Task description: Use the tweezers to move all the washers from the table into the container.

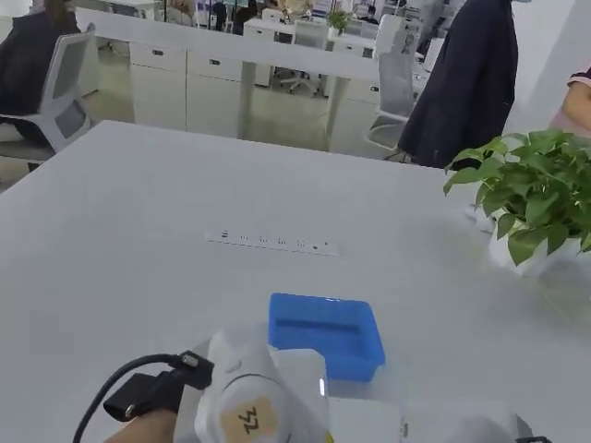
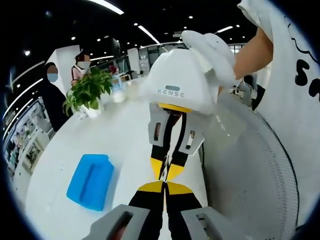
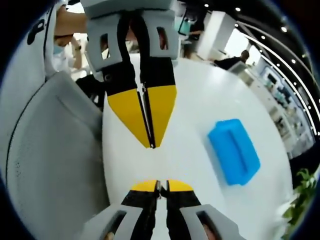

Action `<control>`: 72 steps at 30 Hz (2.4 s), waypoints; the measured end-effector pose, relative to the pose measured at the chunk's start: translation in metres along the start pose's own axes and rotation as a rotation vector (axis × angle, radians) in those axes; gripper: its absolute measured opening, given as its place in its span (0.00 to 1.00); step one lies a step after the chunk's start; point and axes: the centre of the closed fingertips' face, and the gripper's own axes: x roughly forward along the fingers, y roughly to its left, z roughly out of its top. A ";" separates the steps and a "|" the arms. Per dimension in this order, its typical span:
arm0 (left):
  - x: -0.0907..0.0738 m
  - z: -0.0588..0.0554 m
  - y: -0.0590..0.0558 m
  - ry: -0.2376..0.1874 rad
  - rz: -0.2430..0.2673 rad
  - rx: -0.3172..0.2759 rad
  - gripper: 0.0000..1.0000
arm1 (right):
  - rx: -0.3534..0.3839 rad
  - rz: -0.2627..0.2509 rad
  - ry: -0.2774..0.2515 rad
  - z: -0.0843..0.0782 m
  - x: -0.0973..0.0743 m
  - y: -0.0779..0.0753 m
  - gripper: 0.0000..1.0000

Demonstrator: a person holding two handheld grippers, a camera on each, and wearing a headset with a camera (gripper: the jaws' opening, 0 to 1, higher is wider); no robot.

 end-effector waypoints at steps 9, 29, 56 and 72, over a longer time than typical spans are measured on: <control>0.009 0.005 0.007 -0.042 0.040 -0.016 0.00 | -0.004 0.056 -0.009 0.007 0.014 0.004 0.02; 0.026 -0.002 0.002 -0.010 -0.039 0.023 0.00 | -0.025 0.092 0.000 0.007 0.021 0.004 0.02; 0.058 -0.079 0.011 0.040 0.007 -0.151 0.00 | -0.122 0.038 0.116 -0.014 0.068 -0.004 0.05; 0.070 -0.073 0.031 0.068 0.059 -0.090 0.13 | 0.152 -0.056 0.087 -0.039 0.032 0.000 0.23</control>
